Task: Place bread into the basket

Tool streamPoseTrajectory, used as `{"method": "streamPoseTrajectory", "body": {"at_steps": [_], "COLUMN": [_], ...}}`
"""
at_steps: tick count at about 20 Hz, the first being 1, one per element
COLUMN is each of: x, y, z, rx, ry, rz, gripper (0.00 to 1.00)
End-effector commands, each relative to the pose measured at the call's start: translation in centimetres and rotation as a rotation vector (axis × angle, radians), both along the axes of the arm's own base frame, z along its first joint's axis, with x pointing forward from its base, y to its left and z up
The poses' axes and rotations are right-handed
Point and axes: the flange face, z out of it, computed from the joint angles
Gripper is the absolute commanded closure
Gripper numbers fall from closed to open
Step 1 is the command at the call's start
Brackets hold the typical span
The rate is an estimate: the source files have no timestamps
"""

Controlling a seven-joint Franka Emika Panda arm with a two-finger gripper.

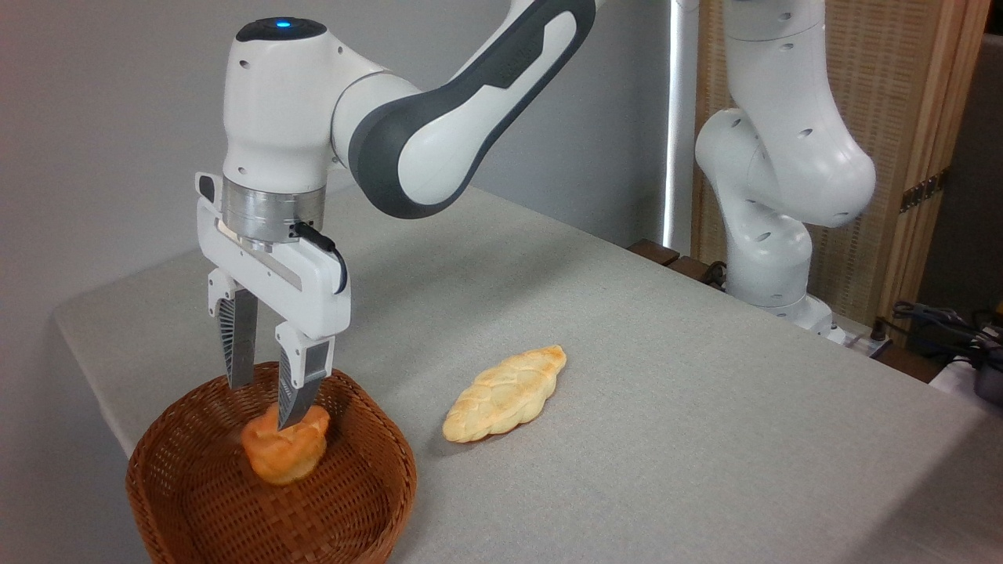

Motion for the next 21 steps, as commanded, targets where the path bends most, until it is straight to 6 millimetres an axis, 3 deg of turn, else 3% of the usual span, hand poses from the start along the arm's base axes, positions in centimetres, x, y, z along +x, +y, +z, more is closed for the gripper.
{"method": "streamPoseTrajectory", "body": {"at_steps": [1,4,6,10,15,21], "x": [0.3,-0.2,-0.3,-1.6,-3.0,-2.9], "y": [-0.2,0.4,1.4,2.3,1.7,1.8], "z": [0.5,0.4,1.8,2.7,1.8,2.1], "rx": [-0.004,0.011,0.040,0.149,0.179,0.166], "ry": [-0.005,0.047,0.083,0.176,0.287,0.272], "rz": [0.019,0.021,0.022,-0.011,-0.036,-0.028], "gripper": [0.00,0.00,0.00,0.00,0.00,0.00]}}
